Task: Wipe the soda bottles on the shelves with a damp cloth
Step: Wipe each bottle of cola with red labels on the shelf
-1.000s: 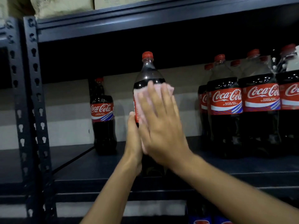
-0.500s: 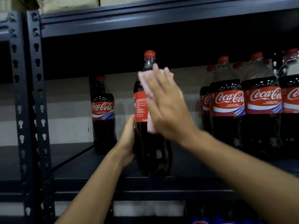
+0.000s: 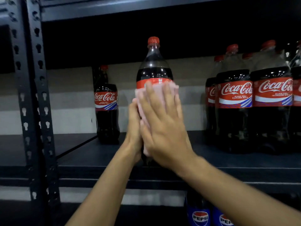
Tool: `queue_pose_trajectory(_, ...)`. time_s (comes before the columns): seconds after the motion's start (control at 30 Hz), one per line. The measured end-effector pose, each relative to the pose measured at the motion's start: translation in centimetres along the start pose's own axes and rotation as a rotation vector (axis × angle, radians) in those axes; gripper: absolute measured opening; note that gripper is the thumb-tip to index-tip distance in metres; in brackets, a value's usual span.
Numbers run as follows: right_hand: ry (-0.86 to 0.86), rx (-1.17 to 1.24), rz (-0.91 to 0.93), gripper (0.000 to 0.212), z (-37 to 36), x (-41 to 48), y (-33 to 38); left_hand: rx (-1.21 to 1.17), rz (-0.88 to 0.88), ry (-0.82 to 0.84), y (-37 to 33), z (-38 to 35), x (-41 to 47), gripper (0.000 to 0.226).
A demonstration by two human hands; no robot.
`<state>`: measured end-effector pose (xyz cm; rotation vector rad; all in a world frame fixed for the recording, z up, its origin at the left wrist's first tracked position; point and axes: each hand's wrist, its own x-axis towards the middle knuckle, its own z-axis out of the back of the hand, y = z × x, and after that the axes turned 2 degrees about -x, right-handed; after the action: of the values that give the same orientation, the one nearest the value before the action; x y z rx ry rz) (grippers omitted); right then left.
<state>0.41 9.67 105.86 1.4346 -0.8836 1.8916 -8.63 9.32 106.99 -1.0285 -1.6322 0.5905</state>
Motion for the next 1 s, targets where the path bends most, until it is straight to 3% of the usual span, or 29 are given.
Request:
queue_pose_trajectory(0.2,0.134,-0.098,0.155,0.058,0.3,-5.3,0.6,-0.108,0.114,0.035,-0.8,1.1,1.4,0.07)
queue_pose_trajectory(0.4,0.095,0.116,-0.022,0.06,1.9,4.9,-1.9,-0.019,0.161,-0.001,-1.4,1.9,1.1,0.059)
queue_pose_trajectory(0.57,0.074,0.342,-0.157,0.059,2.3,10.1,-3.2,0.065,0.133,0.005,-1.9,1.0,-1.1,0.077)
queue_pose_trajectory(0.8,0.047,0.004,0.055,0.065,0.9,1.9,-0.9,0.067,-0.054,-0.063,-0.2,0.3,-0.4,0.061)
queue_pose_trajectory(1.0,0.142,-0.125,0.253,0.062,0.4,-5.8,-0.4,-0.154,0.082,0.031,-0.5,1.3,1.7,0.069)
